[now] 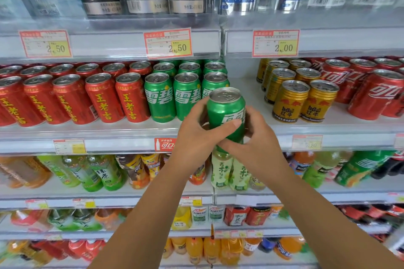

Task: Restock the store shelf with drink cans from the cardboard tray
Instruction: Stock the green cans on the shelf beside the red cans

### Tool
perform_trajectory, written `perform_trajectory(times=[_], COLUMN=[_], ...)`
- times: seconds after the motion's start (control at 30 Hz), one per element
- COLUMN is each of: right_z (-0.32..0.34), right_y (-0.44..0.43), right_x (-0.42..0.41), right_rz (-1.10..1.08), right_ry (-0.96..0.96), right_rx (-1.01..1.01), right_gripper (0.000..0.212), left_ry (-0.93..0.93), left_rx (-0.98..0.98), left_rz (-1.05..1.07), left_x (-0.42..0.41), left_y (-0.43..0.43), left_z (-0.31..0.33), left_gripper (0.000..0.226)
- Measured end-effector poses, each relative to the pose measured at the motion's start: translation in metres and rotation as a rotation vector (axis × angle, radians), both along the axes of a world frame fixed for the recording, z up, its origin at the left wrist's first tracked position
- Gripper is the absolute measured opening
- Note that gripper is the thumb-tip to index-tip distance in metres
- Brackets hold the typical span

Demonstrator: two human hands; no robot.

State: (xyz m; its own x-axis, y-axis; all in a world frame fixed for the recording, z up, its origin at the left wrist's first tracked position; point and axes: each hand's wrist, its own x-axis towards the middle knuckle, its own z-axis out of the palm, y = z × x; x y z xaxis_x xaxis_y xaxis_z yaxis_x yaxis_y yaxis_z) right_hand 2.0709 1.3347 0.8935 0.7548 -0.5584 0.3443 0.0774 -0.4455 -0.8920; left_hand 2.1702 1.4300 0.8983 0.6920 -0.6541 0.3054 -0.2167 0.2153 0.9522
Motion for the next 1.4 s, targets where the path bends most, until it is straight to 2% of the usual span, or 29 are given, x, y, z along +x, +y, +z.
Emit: perform_trajectory(times=[0.1,0.23,0.27,0.33,0.4,0.67,0.83,1.4], right_z=[0.007,0.011,0.01,0.008,0.005,-0.008,-0.006,-0.012], right_y=[-0.02,-0.06,-0.069,-0.086,-0.099,-0.141,-0.145,-0.18], right_x=[0.002,0.022,0.029,0.043,0.057,0.103,0.087,0.177], right_rz=[-0.114,-0.271,-0.284,-0.299,-0.304,-0.234,-0.144,-0.337], right_ry=[-0.022,0.017,0.046,0.107,0.151,0.205,0.247,0.094], right_rx=[-0.032,-0.091,-0.095,-0.102,-0.101,-0.008,0.045,0.057], right_gripper=[0.065,0.081,0.084,0.086,0.088,0.095,0.084,0.074], left_ry=[-0.186,-0.71,-0.825,-0.929,-0.935,-0.96,-0.999,-1.02], left_rx=[0.071,0.381,0.433,0.509,0.531,0.377,0.366,0.309], left_rz=[0.055,0.459,0.503,0.531,0.521,0.546,0.549,0.54], left_x=[0.007,0.039,0.047,0.061,0.067,0.071,0.074,0.078], left_y=[-0.006,0.003,0.004,0.004,0.002,-0.003,-0.002,-0.004], left_z=[-0.007,-0.039,-0.047,-0.059,-0.065,-0.075,-0.079,-0.083], left_gripper=[0.054,0.046,0.048,0.055,0.057,0.049,0.045,0.044])
